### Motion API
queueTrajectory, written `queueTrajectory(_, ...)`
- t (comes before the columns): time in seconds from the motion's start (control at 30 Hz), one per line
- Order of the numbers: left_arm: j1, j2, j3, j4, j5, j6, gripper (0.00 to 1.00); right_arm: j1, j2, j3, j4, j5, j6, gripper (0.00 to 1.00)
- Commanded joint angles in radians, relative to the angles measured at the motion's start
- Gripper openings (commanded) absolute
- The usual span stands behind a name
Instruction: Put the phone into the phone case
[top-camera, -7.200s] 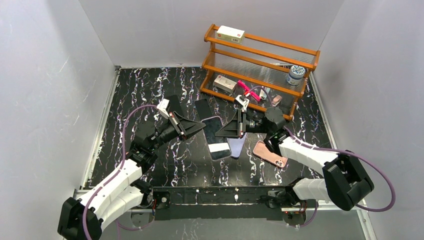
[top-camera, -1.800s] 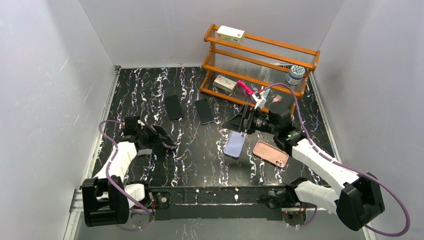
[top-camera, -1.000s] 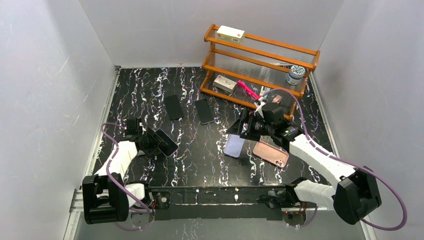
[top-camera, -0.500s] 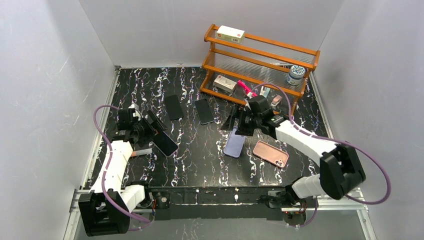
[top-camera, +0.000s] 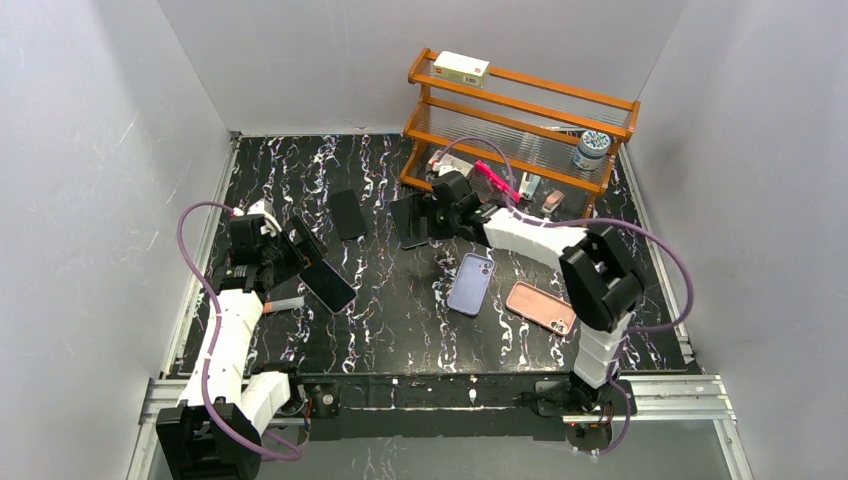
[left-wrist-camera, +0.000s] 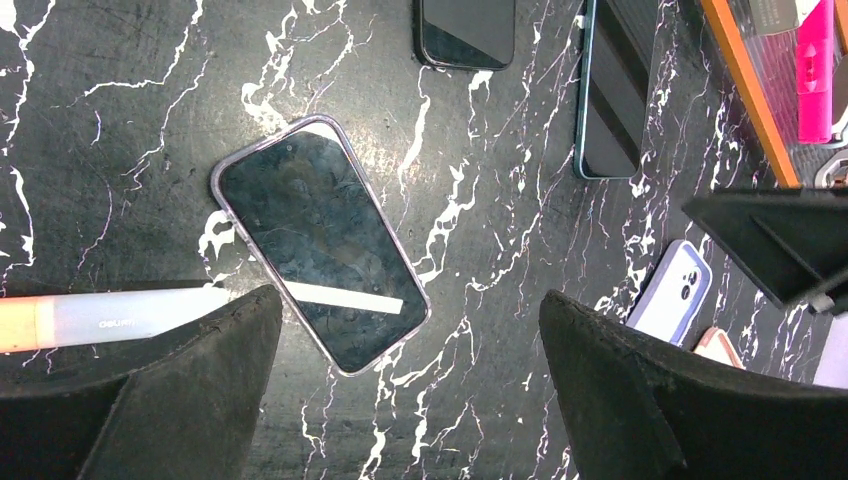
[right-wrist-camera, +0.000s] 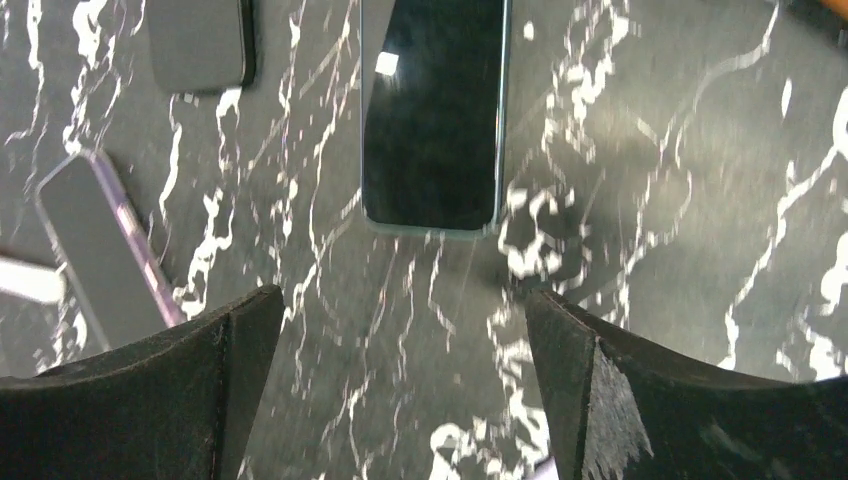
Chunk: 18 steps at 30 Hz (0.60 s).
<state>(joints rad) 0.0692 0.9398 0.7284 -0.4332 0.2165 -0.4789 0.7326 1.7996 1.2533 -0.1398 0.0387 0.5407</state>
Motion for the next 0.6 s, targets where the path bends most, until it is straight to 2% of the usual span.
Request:
queueTrajectory(0.0,-0.001,-0.021,-0.003,0.004,-0.02,0.016,0.98,0.028,0.121,0.163,-0.002,0.161,-0.102,0.99)
queueTrajectory(0.3,-0.007,-0.026,-0.006,0.008,-0.018,0.014,0.98,0.059,0.319,0.312,-0.011,0.267,-0.144,0.99)
queueTrajectory(0.57,-0.007,-0.027,-0.007,0.011,-0.015,0.014,0.98,0.075,0.414,0.393,-0.023,0.317,-0.175,0.99)
